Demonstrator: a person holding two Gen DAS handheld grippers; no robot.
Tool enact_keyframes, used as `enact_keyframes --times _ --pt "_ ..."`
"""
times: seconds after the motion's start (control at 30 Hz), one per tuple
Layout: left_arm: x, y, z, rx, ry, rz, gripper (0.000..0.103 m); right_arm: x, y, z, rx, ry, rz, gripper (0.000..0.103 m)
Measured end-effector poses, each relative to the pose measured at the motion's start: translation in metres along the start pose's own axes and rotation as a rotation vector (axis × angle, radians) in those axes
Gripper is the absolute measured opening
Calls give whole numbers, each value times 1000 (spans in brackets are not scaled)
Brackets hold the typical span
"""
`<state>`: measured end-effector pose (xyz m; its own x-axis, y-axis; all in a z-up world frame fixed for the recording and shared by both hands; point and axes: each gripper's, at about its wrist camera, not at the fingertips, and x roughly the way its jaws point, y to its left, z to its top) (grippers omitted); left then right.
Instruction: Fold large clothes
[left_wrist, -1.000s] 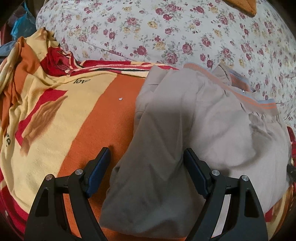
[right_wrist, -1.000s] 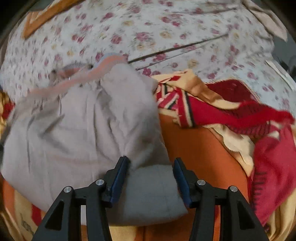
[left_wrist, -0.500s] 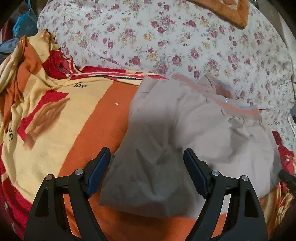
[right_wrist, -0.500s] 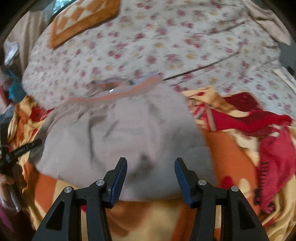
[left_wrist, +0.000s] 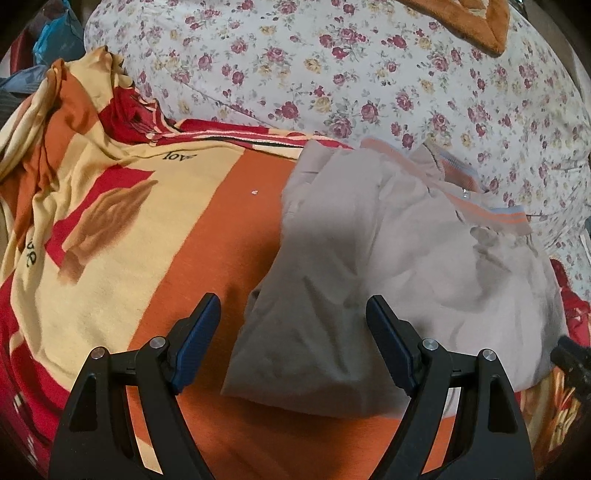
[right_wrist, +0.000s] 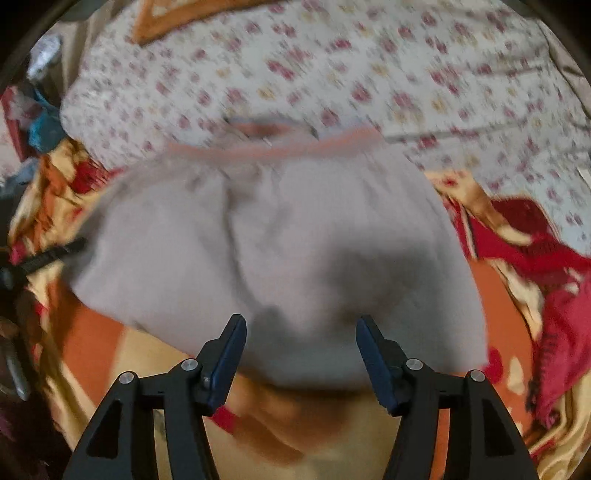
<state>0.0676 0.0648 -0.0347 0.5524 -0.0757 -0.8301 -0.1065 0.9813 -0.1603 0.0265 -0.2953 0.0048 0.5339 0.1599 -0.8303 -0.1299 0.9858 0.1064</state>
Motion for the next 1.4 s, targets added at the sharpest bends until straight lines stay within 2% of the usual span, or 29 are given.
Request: enact_keyframes --times 0.13,0.27,0.33,0.47,0.53,0.67,0.8,0.93,1.07,1.17,1.3,1.4 --pt "1 2 3 -11 -2 -12 82 9 30 23 -23 -32 74 59" --pt "6 6 6 -35 20 -38 82 31 58 34 -58 -35 78 59" --pt "9 11 9 -52 41 -77 82 46 67 38 -63 -27 90 59" --pt "15 32 18 -140 72 -165 82 78 80 32 -103 45 57 63" --pt "18 38 20 -163 74 -169 82 77 83 28 -134 26 50 65" --pt "28 36 25 -172 88 -183 82 71 73 28 -92 36 104 69" --pt "40 19 31 -97 101 -162 82 67 65 27 -54 45 136 69" --pt "49 10 34 -68 103 -159 90 62 59 25 -34 43 166 69" --pt "57 3 39 -59 115 -188 91 58 54 26 -19 40 173 69" --pt "63 -4 42 -64 138 -271 91 57 49 27 -6 37 180 69" --pt "64 -14 41 -20 135 -249 91 56 42 29 7 31 177 69" --pt "64 -13 41 -27 135 -253 90 55 37 31 21 26 180 69"
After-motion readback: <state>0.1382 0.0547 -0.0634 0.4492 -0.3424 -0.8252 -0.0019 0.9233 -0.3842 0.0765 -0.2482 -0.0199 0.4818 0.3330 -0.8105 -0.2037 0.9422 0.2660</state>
